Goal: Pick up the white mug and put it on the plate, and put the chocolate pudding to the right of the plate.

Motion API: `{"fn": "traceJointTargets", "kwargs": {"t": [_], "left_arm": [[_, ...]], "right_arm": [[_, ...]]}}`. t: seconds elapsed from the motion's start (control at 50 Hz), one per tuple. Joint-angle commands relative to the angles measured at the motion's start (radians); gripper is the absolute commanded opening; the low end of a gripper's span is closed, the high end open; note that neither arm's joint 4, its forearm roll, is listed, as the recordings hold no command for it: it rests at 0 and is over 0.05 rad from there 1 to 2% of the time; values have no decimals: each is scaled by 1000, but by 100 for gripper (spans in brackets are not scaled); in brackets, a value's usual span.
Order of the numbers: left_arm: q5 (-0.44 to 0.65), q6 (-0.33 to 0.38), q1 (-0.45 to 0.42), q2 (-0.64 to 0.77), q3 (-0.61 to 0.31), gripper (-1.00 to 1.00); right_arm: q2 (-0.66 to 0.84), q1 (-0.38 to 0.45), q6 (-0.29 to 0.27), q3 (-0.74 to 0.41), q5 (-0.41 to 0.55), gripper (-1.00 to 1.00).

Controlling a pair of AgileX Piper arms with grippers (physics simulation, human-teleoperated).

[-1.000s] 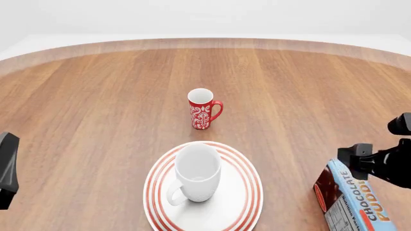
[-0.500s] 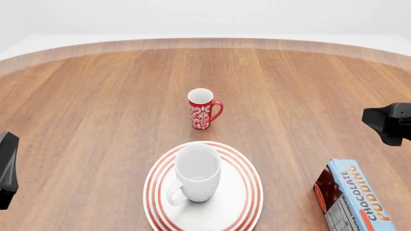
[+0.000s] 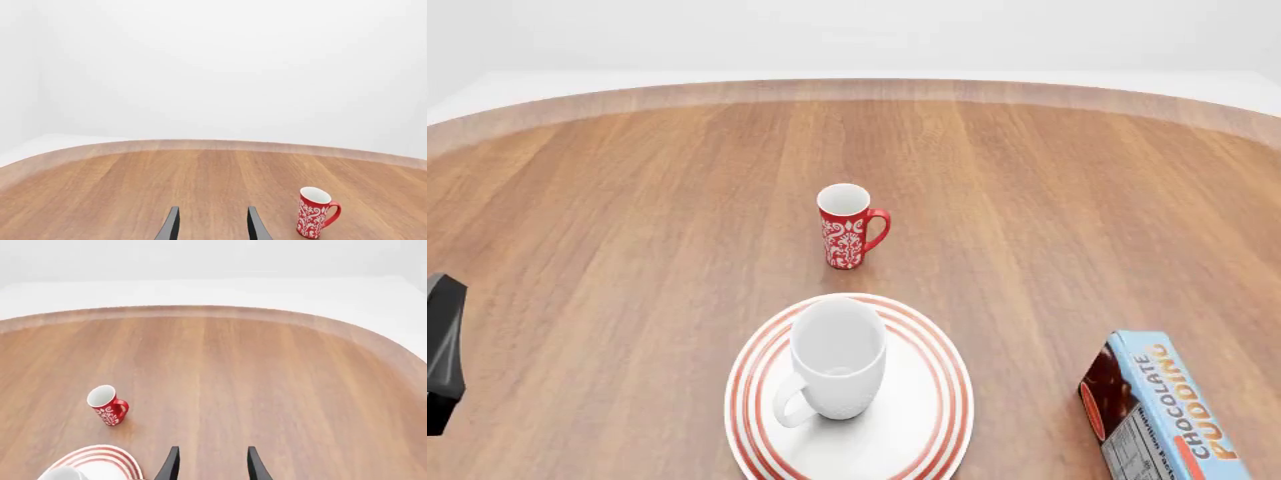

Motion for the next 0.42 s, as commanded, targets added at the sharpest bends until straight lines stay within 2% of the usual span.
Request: {"fn": "traceJointTargets", "kwargs": {"t": [0.02,0.26,0.32,0.42], "left_arm": [[0,2,0,0,1,100],[4,14,-4,0,-1,100],[5,19,-5,0,-2,100],[7,28,-7,0,-2,100]], "right_arm": [[-98,-50,-32,-18,-46,100],[-226,-135,-9,-33,-103,100],[-273,-153,-23,-33,-124,100],[-322,-184,0,-21,-142,100]]}}
